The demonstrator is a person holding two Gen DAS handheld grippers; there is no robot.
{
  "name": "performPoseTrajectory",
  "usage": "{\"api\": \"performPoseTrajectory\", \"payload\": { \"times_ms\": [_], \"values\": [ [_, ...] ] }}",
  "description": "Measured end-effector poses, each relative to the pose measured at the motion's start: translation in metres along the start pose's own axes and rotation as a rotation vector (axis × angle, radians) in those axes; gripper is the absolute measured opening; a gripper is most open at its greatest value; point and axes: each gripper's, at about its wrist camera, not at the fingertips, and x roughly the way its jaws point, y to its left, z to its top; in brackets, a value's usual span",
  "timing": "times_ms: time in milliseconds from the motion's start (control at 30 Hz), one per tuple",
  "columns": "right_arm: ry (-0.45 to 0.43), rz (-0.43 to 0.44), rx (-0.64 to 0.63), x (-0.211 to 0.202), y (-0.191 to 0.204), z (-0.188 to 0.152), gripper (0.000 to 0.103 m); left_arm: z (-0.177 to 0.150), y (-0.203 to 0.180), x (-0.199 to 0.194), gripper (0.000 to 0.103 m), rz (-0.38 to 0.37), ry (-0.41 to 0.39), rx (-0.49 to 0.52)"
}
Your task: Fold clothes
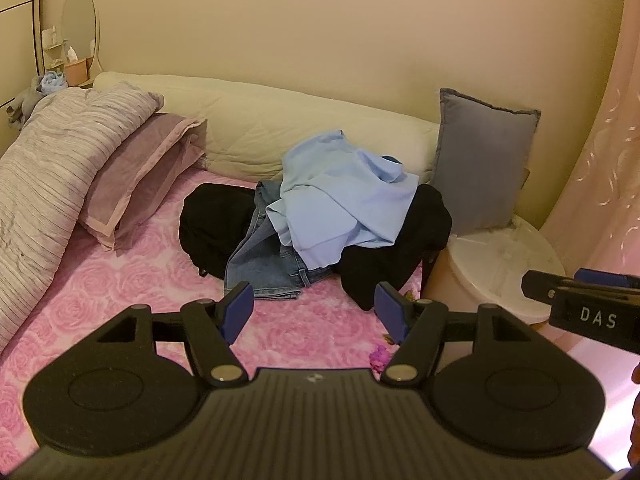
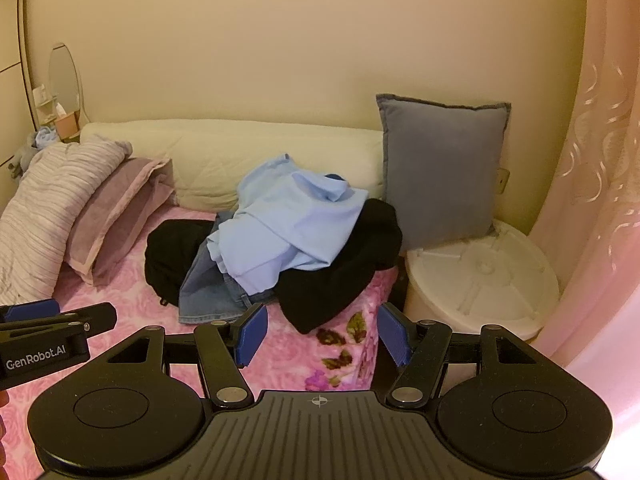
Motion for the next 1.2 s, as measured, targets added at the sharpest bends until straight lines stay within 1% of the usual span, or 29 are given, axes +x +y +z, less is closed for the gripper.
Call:
{"api": "performPoseTrajectory", "payload": {
  "times_ms": [67, 267, 467, 667, 800, 1000, 1133, 1200],
  "values": [
    [0.002, 0.004, -0.001, 0.003, 0.001, 0.001, 0.064, 0.002, 0.001, 0.002, 0.064, -0.013, 0.000, 0.006],
    [0.010, 0.022, -0.018, 0.017, 0.006, 0.010, 0.064, 0.007, 0.005, 0.013, 0.064, 0.009, 0.002, -0.010],
    [0.024, 0.041, -0.036, 0.037, 0.006, 0.018, 0.064, 0.014, 0.008, 0.032, 0.064, 0.018, 0.031, -0.040],
    [0.051, 0.039, -0.004, 0.070, -0.017, 0.025, 0.064, 0.022, -0.001, 0.063, 0.064, 0.009, 0.066, -0.045],
    [0.070, 0.038, 0.018, 0.092, -0.032, 0.029, 0.064, 0.031, -0.009, 0.095, 0.064, 0.008, 0.100, -0.039],
    [0.156, 0.036, 0.051, 0.161, -0.064, 0.043, 0.064, 0.044, -0.010, 0.159, 0.063, 0.016, 0.165, -0.042],
    [0.219, 0.060, 0.075, 0.215, -0.081, 0.053, 0.064, 0.057, -0.012, 0.207, 0.063, 0.063, 0.187, -0.026],
    [0.244, 0.068, 0.074, 0.238, -0.086, 0.059, 0.064, 0.065, -0.012, 0.233, 0.063, 0.066, 0.221, -0.039]
  ]
}}
